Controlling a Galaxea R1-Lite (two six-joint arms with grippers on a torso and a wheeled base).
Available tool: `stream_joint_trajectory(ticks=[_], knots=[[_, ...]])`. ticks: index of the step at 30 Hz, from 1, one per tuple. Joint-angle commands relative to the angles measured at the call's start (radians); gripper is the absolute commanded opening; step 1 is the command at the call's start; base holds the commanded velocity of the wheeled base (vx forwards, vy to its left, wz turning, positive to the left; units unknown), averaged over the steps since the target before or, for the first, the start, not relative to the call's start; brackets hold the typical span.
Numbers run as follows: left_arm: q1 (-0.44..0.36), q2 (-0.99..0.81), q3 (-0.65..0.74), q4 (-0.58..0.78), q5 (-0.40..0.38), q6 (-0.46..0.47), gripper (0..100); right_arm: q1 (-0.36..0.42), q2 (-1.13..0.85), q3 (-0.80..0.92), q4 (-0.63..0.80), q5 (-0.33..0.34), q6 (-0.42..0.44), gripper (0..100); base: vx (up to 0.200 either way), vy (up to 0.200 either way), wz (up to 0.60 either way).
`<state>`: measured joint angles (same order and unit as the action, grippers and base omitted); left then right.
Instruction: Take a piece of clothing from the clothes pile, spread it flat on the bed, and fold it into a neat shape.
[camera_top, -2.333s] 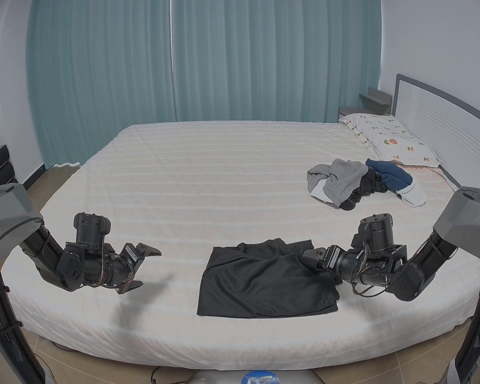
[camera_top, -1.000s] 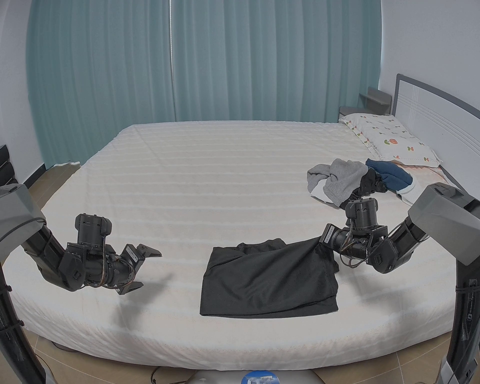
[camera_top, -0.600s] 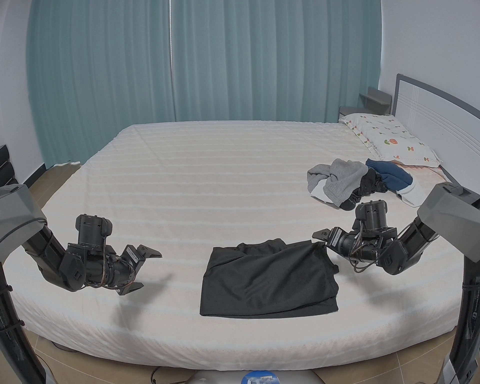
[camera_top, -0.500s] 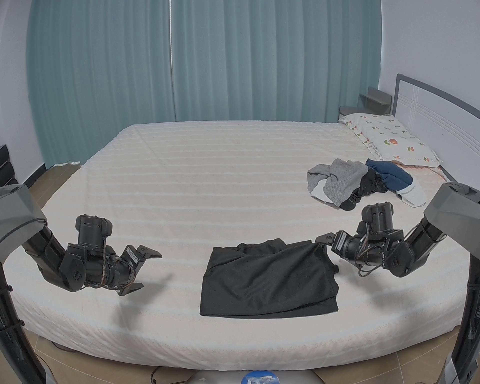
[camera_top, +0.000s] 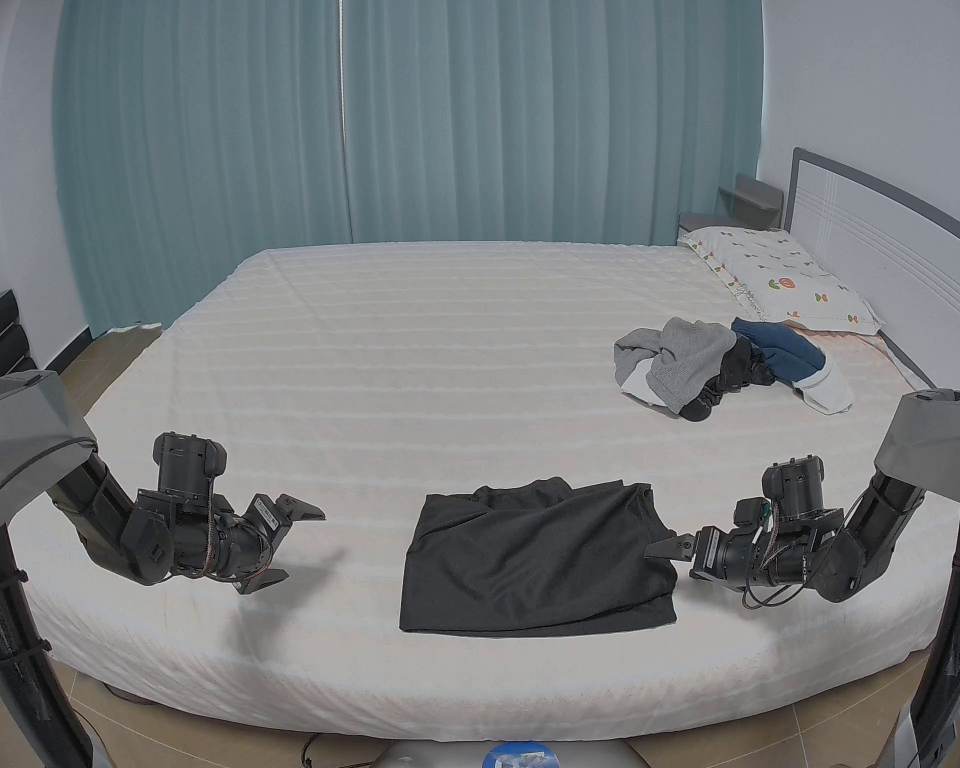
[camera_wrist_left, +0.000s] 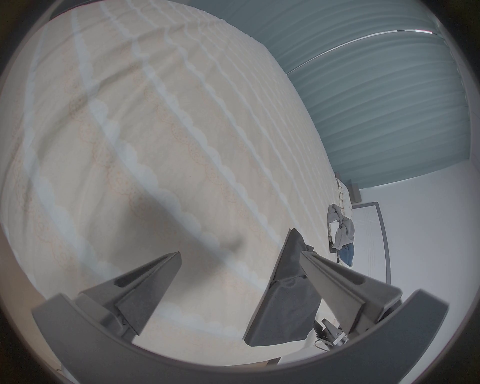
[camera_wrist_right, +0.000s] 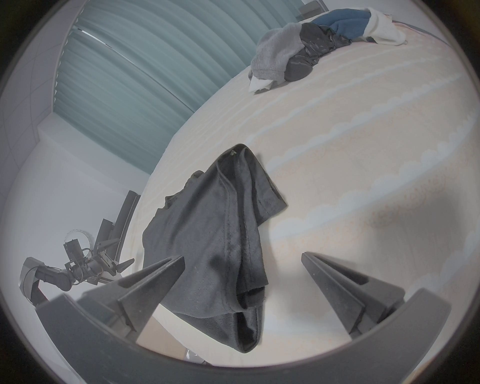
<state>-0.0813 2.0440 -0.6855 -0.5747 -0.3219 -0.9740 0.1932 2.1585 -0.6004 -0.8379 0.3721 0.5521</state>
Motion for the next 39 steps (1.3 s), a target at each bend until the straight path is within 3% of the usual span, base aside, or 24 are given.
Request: stream_joint_trajectory(ticks=[1, 2, 3, 24, 29, 30, 39], knots=[[0.0, 0.008, -0.002, -0.001, 0.001, -0.002, 100, 0.014, 0.021, -0.002, -0.003, 0.001, 0.003, 100, 0.0, 0.0, 0.0], [0.0, 0.008, -0.002, -0.001, 0.001, -0.003, 100, 0.014, 0.023, -0.002, -0.003, 0.001, 0.003, 100, 0.0, 0.0, 0.0], [0.0, 0.01, -0.002, -0.001, 0.001, -0.002, 100, 0.014, 0.023, -0.001, -0.003, 0.001, -0.003, 0, 0.0, 0.0, 0.0], [-0.002, 0.015, -0.002, -0.001, 0.001, 0.0, 100, 0.008, -0.095, 0.125, 0.008, 0.002, -0.044, 0, 0.0, 0.0, 0.0], [-0.002, 0.015, -0.002, -0.001, 0.001, -0.005, 100, 0.003, -0.095, 0.148, 0.011, 0.002, -0.089, 0, 0.0, 0.0, 0.0], [-0.003, 0.013, -0.002, -0.001, 0.001, -0.005, 100, 0.003, -0.095, 0.153, 0.011, 0.002, -0.098, 100, 0.0, 0.0, 0.0], [-0.031, 0.004, -0.002, 0.001, 0.004, -0.008, 100, -0.012, -0.109, 0.126, -0.009, 0.004, -0.09, 100, 0.0, 0.0, 0.0]])
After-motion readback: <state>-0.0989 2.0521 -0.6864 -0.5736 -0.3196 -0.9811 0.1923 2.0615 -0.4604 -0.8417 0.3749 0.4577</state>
